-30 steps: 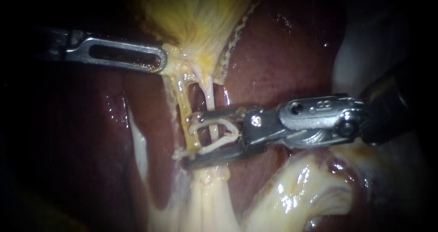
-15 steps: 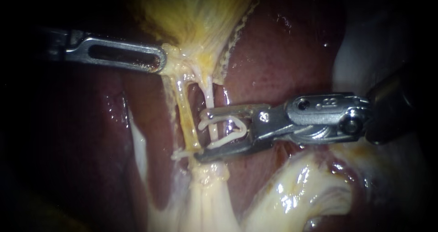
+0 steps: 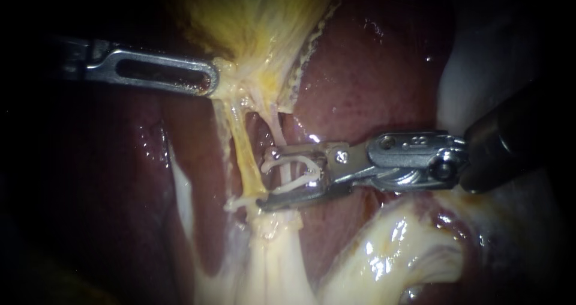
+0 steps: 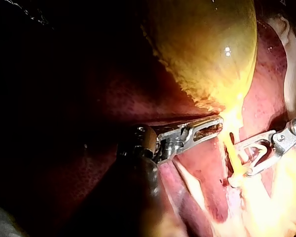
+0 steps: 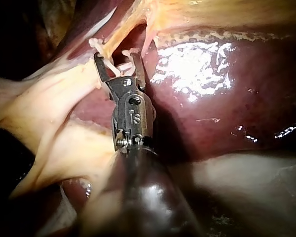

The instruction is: Clipping second clip left tube

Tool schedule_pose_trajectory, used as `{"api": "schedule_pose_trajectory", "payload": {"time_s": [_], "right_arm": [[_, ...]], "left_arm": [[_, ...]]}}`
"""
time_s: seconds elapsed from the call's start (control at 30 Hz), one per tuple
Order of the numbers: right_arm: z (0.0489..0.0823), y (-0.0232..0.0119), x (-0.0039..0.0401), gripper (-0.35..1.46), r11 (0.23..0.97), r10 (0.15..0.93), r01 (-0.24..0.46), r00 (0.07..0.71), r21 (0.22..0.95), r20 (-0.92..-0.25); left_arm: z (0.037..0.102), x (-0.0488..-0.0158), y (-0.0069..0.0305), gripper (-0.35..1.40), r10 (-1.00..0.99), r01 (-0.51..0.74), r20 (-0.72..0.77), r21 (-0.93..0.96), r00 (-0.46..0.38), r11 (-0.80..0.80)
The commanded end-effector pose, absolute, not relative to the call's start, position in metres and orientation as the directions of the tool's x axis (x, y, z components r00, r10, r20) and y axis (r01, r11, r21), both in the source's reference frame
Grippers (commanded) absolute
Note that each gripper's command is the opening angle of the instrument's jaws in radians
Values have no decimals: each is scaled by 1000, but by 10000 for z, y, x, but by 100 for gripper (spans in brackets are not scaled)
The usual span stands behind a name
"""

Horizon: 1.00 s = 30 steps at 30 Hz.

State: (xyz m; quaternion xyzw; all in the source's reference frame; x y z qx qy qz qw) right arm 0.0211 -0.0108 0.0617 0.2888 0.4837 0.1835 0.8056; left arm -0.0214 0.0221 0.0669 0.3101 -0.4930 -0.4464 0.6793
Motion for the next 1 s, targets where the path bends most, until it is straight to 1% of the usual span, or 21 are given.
{"api": "schedule_pose_trajectory", "payload": {"time_s": [0.03,0.23,0.33,0.4,0.47,0.57,0.63,0.77,0.87,1.0], "right_arm": [[618,-107,211,49,766,576,-17,465,643,-673],[623,-105,213,49,759,584,-24,465,650,-665],[623,-105,220,49,740,602,-23,468,672,-647],[622,-105,228,49,722,616,-11,467,692,-635],[620,-106,235,49,699,638,3,450,715,-625],[616,-109,244,48,661,682,17,404,750,-610],[613,-111,248,48,641,701,28,386,767,-600],[608,-115,254,48,615,719,58,368,786,-590],[601,-117,255,48,604,723,93,353,792,-593],[586,-119,255,47,577,739,139,330,805,-587]], "left_arm": [[669,-214,221,-35,-912,302,393,861,115,409],[669,-214,220,-35,-912,302,393,861,115,409],[670,-215,220,-35,-912,302,394,861,115,410],[670,-215,220,-35,-912,302,394,861,115,410],[670,-215,220,-35,-912,302,394,861,115,410],[670,-215,220,-35,-912,303,394,861,115,410],[670,-216,220,-35,-912,303,394,860,115,410],[671,-216,220,-35,-912,303,394,860,115,410],[671,-216,220,-35,-912,303,394,860,115,410],[670,-216,220,-35,-912,303,394,861,115,410]]}}
